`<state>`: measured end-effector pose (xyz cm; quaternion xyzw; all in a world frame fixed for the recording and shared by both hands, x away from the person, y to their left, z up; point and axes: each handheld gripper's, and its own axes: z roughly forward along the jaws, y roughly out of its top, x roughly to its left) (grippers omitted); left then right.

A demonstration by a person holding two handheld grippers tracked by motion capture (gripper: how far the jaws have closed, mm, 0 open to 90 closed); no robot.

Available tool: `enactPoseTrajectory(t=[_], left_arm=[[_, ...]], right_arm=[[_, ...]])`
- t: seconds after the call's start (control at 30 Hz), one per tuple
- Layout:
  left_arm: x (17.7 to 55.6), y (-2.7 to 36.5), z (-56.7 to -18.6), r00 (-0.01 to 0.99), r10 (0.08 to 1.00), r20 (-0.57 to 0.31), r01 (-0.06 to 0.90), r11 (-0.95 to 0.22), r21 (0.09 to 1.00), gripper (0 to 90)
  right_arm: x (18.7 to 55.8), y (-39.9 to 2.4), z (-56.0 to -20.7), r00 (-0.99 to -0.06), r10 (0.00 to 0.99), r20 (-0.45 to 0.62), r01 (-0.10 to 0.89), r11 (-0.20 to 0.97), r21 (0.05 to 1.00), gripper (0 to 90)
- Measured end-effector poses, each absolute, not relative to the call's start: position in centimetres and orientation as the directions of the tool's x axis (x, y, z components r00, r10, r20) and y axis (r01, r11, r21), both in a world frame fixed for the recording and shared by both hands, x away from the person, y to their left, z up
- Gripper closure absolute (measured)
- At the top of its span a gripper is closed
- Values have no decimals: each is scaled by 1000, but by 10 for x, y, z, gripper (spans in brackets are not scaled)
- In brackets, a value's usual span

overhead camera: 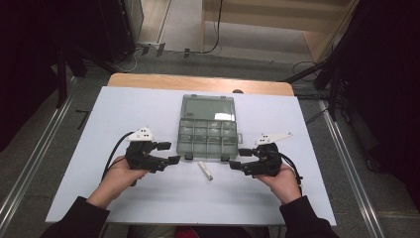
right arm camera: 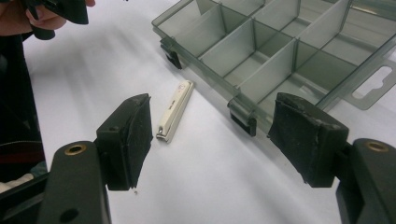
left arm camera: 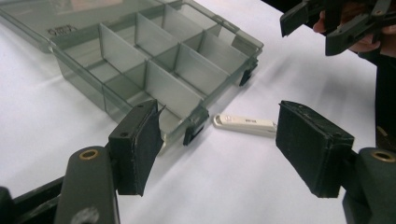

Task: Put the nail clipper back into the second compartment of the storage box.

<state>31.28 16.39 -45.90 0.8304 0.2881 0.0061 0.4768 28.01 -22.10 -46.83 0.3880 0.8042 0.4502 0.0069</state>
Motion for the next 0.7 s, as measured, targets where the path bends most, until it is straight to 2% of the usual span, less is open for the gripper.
enactPoseTrajectory(t=[0.7], left_arm=[[287,191,-467,839,481,-254,474,-418,775,304]], right_arm=[[260,-218,-474,-705,621,342,633,335,698,299]])
